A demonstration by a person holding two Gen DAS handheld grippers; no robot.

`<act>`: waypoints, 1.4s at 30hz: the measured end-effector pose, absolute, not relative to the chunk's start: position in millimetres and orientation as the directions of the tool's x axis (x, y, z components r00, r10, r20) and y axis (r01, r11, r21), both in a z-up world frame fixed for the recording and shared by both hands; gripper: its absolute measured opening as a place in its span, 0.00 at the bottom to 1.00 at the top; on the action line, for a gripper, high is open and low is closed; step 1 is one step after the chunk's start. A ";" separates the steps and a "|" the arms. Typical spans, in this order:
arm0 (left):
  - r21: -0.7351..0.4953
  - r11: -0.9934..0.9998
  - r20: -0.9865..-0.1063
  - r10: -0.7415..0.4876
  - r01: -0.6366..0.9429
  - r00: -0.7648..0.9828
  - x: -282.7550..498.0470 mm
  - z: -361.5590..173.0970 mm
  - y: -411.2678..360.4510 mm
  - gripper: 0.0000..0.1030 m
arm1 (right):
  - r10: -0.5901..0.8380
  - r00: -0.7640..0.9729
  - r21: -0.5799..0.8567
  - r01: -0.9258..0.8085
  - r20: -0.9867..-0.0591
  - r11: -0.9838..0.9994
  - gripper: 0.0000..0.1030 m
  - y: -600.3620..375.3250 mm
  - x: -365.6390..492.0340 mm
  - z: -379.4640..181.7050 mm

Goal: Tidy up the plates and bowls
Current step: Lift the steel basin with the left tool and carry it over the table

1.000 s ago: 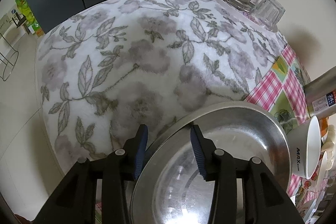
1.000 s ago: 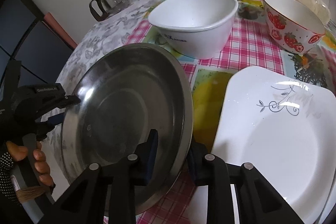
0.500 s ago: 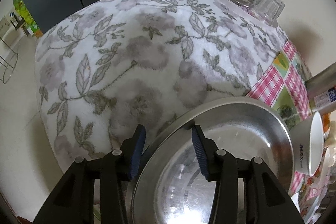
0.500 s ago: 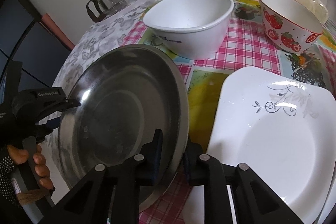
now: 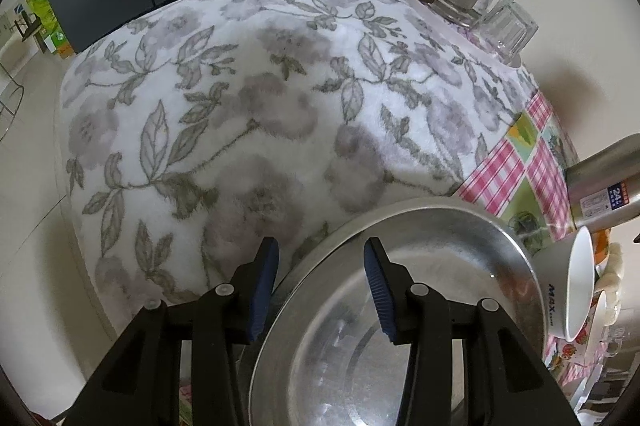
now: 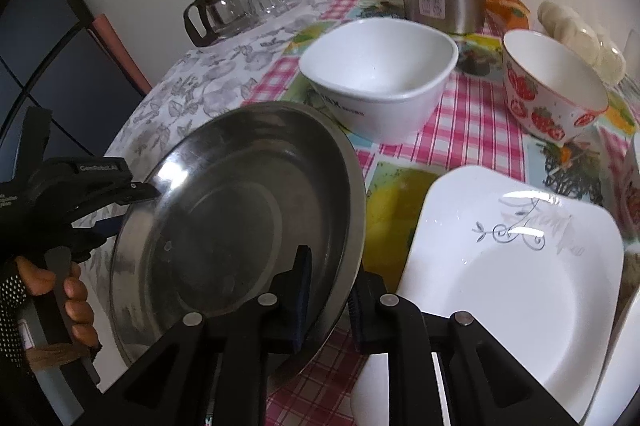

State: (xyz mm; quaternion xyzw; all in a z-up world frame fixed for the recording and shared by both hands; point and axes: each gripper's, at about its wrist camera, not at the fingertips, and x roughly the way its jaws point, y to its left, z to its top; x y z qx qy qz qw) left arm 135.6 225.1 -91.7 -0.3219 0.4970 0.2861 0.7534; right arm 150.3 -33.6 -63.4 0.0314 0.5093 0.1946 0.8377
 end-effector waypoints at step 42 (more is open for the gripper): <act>-0.483 0.653 -0.776 -0.009 -0.584 0.631 126.2 2.8 192.7 0.44 | 0.409 0.571 0.286 -0.296 -0.712 0.911 0.19 -83.4 128.0 18.0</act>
